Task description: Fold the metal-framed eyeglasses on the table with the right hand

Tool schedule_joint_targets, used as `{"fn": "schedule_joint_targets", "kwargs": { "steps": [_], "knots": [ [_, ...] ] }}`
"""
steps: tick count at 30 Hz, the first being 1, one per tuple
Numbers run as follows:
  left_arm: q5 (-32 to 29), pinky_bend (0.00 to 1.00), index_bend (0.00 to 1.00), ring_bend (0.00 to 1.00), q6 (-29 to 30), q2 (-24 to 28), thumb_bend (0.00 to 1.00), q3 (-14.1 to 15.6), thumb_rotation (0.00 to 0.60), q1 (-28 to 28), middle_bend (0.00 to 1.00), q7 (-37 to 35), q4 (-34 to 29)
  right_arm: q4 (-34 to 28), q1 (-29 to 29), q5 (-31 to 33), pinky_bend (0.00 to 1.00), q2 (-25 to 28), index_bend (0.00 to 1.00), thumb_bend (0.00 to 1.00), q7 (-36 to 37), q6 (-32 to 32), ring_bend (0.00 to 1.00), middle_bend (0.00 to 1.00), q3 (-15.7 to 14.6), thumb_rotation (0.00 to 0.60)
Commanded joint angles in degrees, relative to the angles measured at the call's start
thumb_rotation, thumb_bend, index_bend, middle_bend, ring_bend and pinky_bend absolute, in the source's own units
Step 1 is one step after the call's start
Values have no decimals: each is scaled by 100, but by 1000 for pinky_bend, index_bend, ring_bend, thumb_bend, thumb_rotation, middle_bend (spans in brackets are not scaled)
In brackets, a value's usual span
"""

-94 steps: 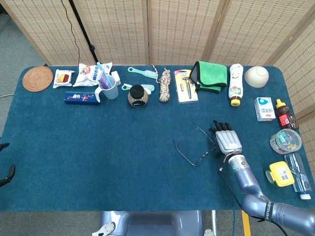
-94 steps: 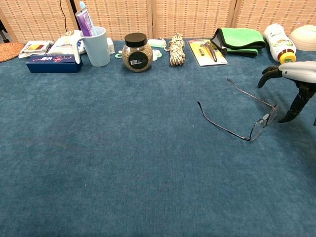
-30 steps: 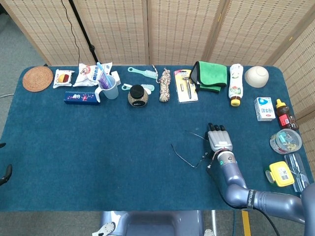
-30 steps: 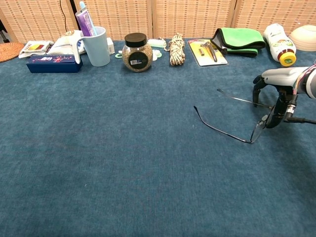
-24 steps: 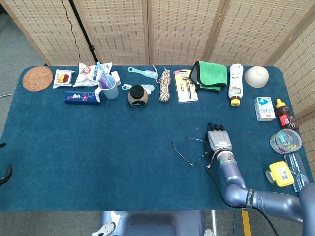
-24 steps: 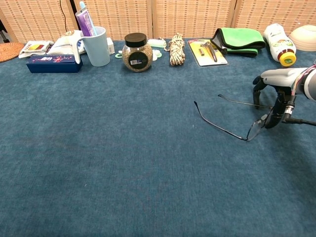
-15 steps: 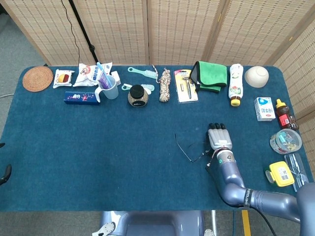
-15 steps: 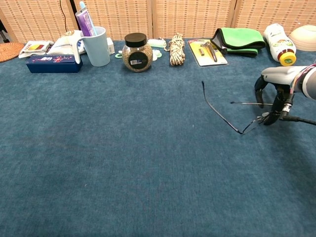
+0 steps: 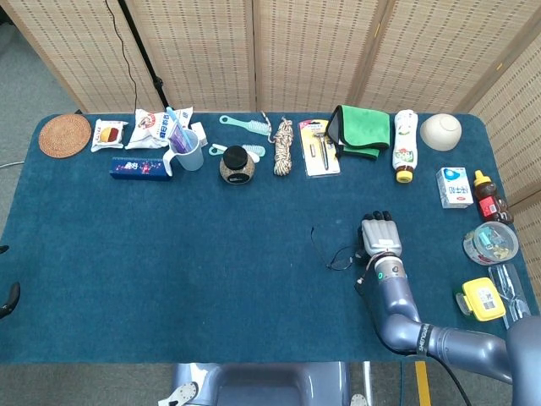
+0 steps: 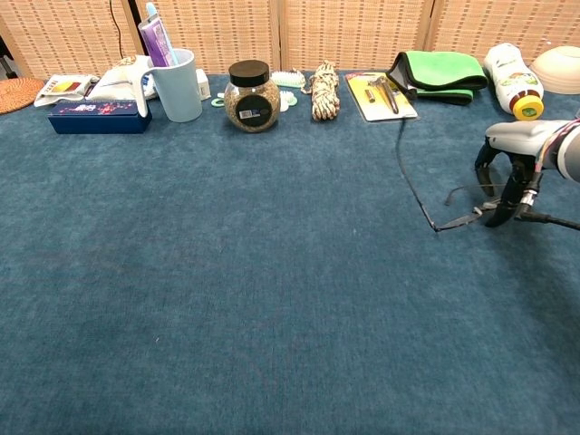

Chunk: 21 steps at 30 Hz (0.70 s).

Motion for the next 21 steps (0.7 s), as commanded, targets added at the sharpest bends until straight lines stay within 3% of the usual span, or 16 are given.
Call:
{"fn": "schedule_joint_targets", "kwargs": {
  "steps": [1,15,21],
  "knots": [
    [0,138,211,148,-5,-3,406,1,475,-2,112,3,3,-22,19,34,48,21,549,0,-50,-8,89,157,13,600],
    [-26,138,211,148,-14,-22,406,-12,475,-5,113,-47,53,-48,97,228,20,80,396,0,-278,39,31,76,58,600],
    [1,138,211,148,-3,-32,406,-7,475,-2,112,-87,62,-193,-217,-415,9,286,254,0,377,153,0,25,143,600]
  ]
}}
